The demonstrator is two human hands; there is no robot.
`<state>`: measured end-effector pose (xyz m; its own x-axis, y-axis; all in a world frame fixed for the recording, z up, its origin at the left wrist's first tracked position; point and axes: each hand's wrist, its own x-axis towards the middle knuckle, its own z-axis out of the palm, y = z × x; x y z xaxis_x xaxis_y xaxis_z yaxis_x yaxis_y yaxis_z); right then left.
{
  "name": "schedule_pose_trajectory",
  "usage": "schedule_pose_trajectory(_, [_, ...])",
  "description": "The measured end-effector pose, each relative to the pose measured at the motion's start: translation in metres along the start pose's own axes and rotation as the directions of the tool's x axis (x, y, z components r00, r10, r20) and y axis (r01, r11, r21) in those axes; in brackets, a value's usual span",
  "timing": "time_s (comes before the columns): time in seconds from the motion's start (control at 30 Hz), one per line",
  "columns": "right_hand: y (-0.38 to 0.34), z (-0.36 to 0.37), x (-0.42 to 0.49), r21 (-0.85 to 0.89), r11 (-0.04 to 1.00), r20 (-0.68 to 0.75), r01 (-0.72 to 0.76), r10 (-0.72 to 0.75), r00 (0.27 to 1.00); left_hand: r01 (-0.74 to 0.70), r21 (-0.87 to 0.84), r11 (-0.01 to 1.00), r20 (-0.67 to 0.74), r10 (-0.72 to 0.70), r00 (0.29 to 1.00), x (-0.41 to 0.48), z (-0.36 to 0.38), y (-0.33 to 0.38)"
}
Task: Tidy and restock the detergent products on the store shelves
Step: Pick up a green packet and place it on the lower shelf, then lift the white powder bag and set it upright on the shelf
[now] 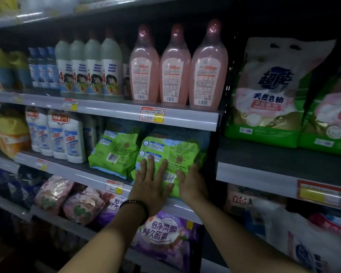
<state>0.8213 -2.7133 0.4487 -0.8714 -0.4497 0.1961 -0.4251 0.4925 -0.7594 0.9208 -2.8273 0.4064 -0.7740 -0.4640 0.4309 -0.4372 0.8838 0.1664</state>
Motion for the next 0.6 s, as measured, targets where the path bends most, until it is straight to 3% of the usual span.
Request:
schedule_pose_trajectory(0.07, [0.001, -0.002, -0.005, -0.030, 0.999, 0.033, -0.036, 0.037, 0.999, 0.020, 0.032, 0.999, 0.061, -0.022, 0.998, 0.003, -0.006, 0.003])
schedule_pose_trajectory(0.17, [0.001, -0.014, -0.015, -0.213, 0.976, 0.046, -0.043, 0.054, 0.998, 0.076, 0.027, 0.997, 0.169, -0.080, 0.982, 0.009, -0.016, 0.011])
schedule_pose_trajectory(0.3, [0.028, -0.045, -0.073, -0.303, 0.932, 0.025, 0.199, -0.201, 0.979, 0.210, -0.029, 0.977, 0.253, -0.196, 0.947, 0.005, -0.030, 0.044])
schedule_pose_trajectory(0.37, [0.056, -0.057, -0.108, -0.339, 0.898, 0.027, 0.282, -0.290, 0.957, 0.195, -0.160, 0.968, 0.146, -0.172, 0.974, -0.012, -0.030, 0.075])
schedule_pose_trajectory(0.43, [0.086, -0.066, -0.136, -0.387, 0.863, 0.026, 0.325, -0.342, 0.939, 0.067, -0.357, 0.932, -0.085, -0.104, 0.991, -0.040, -0.024, 0.109])
schedule_pose_trajectory(0.5, [0.118, -0.075, -0.157, -0.391, 0.862, 0.034, 0.322, -0.336, 0.941, -0.093, -0.429, 0.899, -0.251, -0.019, 0.968, -0.072, -0.013, 0.141])
schedule_pose_trajectory(0.53, [0.135, -0.082, -0.165, -0.392, 0.866, 0.061, 0.311, -0.312, 0.948, -0.158, -0.422, 0.893, -0.272, 0.041, 0.961, -0.086, -0.007, 0.156])
schedule_pose_trajectory(0.6, [0.169, -0.104, -0.178, -0.427, 0.869, 0.094, 0.250, -0.232, 0.968, -0.219, -0.471, 0.854, -0.188, 0.145, 0.971, -0.110, 0.000, 0.189])
